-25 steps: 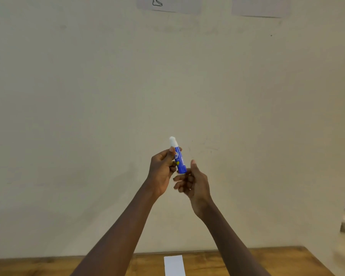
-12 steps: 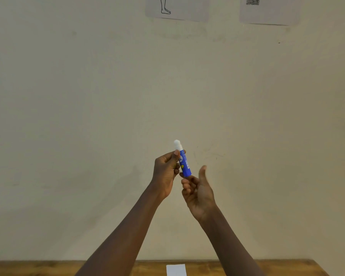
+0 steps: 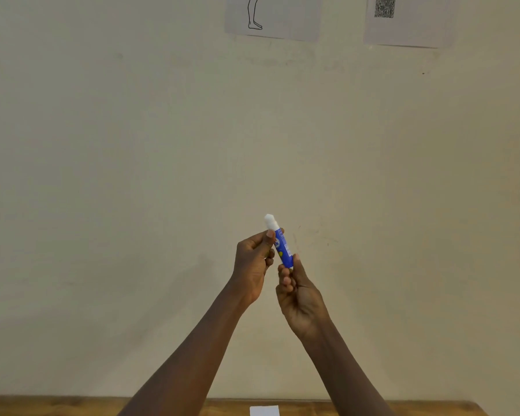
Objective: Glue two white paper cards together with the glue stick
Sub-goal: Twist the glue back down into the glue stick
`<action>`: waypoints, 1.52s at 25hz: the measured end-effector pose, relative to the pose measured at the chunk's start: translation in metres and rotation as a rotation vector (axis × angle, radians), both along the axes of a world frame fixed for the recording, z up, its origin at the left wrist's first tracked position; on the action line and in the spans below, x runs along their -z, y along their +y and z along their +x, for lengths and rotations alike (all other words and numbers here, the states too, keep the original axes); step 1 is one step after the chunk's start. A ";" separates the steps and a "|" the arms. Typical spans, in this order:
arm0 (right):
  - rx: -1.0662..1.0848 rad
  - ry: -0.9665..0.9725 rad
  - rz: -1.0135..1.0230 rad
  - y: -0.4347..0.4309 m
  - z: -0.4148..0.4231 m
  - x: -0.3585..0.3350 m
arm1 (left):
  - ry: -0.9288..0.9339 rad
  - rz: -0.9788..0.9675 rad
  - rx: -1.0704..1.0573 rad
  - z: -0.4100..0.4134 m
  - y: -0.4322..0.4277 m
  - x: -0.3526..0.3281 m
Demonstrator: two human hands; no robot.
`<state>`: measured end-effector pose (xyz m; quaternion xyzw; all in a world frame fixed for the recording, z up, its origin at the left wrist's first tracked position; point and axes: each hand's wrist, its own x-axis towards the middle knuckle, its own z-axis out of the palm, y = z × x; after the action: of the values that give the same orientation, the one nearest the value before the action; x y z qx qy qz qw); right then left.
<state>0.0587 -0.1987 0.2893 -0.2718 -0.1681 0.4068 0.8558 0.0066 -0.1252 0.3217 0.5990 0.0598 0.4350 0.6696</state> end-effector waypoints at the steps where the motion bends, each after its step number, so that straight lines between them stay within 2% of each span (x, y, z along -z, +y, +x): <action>1: 0.028 -0.007 0.042 0.001 0.001 0.000 | -0.008 -0.018 0.001 0.000 -0.001 -0.002; 3: 0.063 -0.081 0.053 -0.001 0.003 0.001 | -0.013 -0.042 -0.003 0.000 -0.001 -0.006; 8: 0.108 -0.126 -0.105 -0.005 0.008 -0.011 | 0.007 -0.009 0.001 0.000 -0.004 -0.009; 14: 0.125 -0.076 0.081 -0.004 0.002 -0.011 | 0.005 0.069 0.015 0.001 -0.007 -0.019; 19: 0.018 -0.021 -0.086 -0.001 0.000 -0.016 | 0.015 0.024 0.002 0.002 -0.002 -0.014; 23: 0.076 0.029 0.059 0.007 -0.003 -0.012 | -0.002 -0.012 0.002 0.002 -0.001 -0.013; 25: 0.127 -0.033 0.090 0.007 -0.003 -0.008 | -0.010 -0.051 0.007 0.001 0.000 -0.012; 30: 0.041 -0.033 -0.092 -0.001 0.000 -0.007 | -0.009 -0.034 -0.006 0.002 0.000 -0.009; 33: 0.097 -0.007 -0.075 -0.001 0.006 -0.009 | -0.014 -0.046 -0.006 0.002 0.001 -0.011; 35: 0.101 -0.064 -0.156 -0.004 0.010 -0.006 | -0.015 -0.059 0.004 0.003 -0.001 -0.011; 37: 0.027 -0.112 -0.247 -0.008 0.007 -0.004 | 0.002 -0.045 0.021 0.004 -0.004 -0.010; 38: -0.014 -0.101 -0.228 -0.008 0.005 -0.005 | 0.010 -0.033 0.029 0.005 -0.006 -0.010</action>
<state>0.0641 -0.2071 0.2938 -0.3862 -0.1656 0.4149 0.8070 0.0120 -0.1311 0.3318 0.5910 0.0615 0.4211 0.6853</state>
